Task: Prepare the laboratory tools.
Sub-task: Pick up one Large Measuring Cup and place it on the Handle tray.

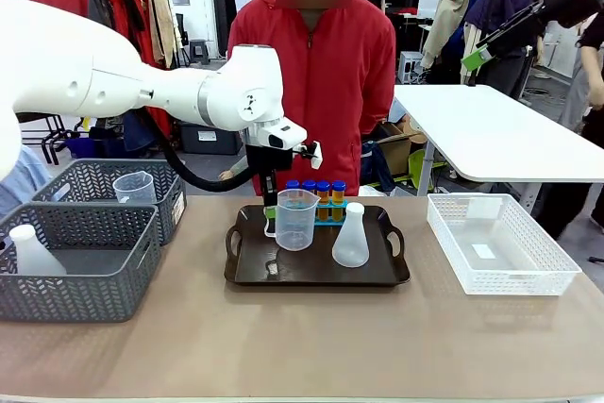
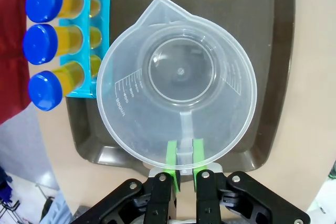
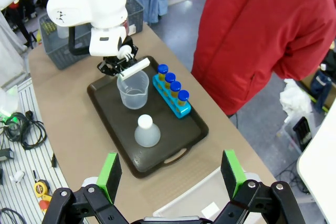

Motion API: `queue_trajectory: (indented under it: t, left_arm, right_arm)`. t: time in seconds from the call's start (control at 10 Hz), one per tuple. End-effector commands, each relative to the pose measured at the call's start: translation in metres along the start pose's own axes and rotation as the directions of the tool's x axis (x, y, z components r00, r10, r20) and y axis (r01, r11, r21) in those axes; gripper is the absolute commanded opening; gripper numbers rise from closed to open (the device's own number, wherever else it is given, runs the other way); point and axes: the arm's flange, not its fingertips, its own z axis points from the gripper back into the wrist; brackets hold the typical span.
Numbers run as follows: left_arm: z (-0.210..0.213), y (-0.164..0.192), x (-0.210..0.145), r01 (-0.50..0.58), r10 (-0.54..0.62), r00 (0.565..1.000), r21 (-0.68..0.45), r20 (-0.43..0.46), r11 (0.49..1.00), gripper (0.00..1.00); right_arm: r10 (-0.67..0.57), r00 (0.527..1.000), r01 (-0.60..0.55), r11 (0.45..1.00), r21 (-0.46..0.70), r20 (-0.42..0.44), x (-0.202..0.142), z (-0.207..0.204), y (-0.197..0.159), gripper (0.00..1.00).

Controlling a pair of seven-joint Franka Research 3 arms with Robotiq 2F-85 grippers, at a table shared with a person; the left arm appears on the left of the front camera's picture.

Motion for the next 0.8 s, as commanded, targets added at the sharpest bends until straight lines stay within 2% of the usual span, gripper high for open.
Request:
queue_trajectory:
  t: [0.0, 0.5, 0.7]
  left_arm:
    - [-0.0084, -0.0052, -0.0090, -0.038, 0.038, 0.999, 0.018, -0.005, 0.999, 0.00]
    - [-0.0164, -0.0024, -0.0126, -0.048, 0.048, 0.999, -0.018, -0.017, 0.999, 0.00]
    - [-0.0177, 0.0001, -0.0134, -0.050, 0.050, 0.999, -0.015, -0.020, 0.999, 0.38]
  right_arm:
    - [0.003, 1.000, -0.003, 1.000, 0.002, 0.008, 0.0004, 0.0011, -0.0001, 1.00]
    - [0.003, 1.000, -0.003, 1.000, 0.002, 0.008, 0.0004, 0.0011, -0.0001, 1.00]
    - [0.003, 1.000, -0.003, 1.000, 0.002, 0.008, 0.0004, 0.0011, -0.0001, 1.00]
